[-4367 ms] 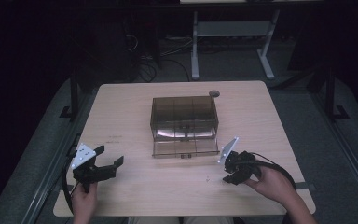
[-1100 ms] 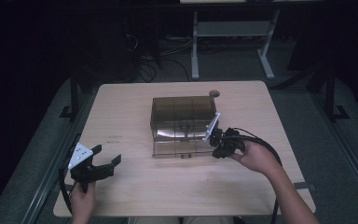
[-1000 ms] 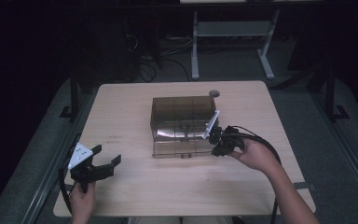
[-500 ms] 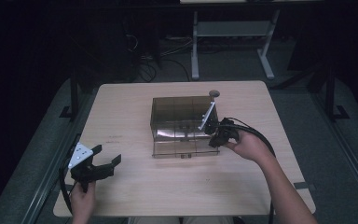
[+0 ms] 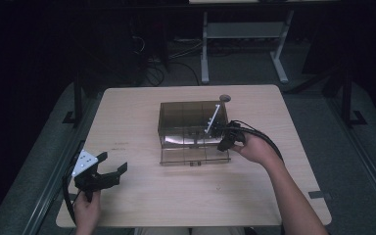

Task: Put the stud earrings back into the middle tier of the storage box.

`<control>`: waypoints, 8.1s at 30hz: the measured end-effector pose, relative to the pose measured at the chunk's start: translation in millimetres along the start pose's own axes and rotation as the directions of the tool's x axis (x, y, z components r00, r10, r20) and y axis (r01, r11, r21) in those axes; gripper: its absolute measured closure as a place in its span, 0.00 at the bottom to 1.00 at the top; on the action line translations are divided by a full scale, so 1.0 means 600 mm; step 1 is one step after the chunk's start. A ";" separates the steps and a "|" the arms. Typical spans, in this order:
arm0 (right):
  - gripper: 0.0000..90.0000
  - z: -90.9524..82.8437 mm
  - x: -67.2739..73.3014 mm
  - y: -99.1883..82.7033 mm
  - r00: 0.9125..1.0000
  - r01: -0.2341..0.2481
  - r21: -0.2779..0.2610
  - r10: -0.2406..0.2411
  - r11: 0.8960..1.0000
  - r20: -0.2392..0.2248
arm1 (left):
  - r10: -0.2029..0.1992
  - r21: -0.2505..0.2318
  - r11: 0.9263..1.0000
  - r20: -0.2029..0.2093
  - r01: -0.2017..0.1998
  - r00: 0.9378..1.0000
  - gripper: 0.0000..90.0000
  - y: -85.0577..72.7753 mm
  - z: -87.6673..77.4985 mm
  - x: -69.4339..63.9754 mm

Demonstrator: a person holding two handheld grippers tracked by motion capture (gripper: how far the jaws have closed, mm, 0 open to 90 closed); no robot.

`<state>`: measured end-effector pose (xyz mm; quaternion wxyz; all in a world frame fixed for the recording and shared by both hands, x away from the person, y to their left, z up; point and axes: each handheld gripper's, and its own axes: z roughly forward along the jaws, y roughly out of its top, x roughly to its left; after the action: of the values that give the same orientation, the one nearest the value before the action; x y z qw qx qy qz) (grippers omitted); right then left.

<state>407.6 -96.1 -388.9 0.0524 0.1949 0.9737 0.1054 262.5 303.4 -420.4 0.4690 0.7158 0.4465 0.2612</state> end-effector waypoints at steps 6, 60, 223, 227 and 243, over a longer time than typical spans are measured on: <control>0.95 0.011 -0.003 0.006 1.000 0.002 0.014 -0.002 1.000 0.020 | 0.000 -0.004 1.000 -0.002 0.000 1.000 0.14 0.001 -0.002 0.002; 0.86 -0.028 0.007 -0.018 0.999 -0.007 -0.067 0.004 0.998 -0.044 | -0.007 -0.015 1.000 -0.009 0.007 1.000 0.14 0.001 -0.007 0.002; 0.94 -0.035 0.080 -0.034 0.992 0.071 -0.114 -0.081 0.991 -0.092 | -0.020 -0.035 0.999 -0.002 0.020 1.000 0.14 0.005 -0.004 0.002; 0.94 -0.036 0.072 -0.028 0.993 0.060 -0.121 -0.072 0.991 -0.094 | -0.017 -0.036 0.999 -0.004 0.017 1.000 0.14 0.005 -0.005 0.001; 0.94 -0.039 0.039 -0.006 0.996 0.027 -0.117 -0.037 0.993 -0.081 | -0.020 -0.039 0.999 -0.002 0.020 1.000 0.14 0.004 -0.007 0.000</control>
<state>381.2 -94.7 -368.4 0.0249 0.1713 0.9703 0.1690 260.3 304.9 -416.5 0.4849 0.7019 0.4491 0.2657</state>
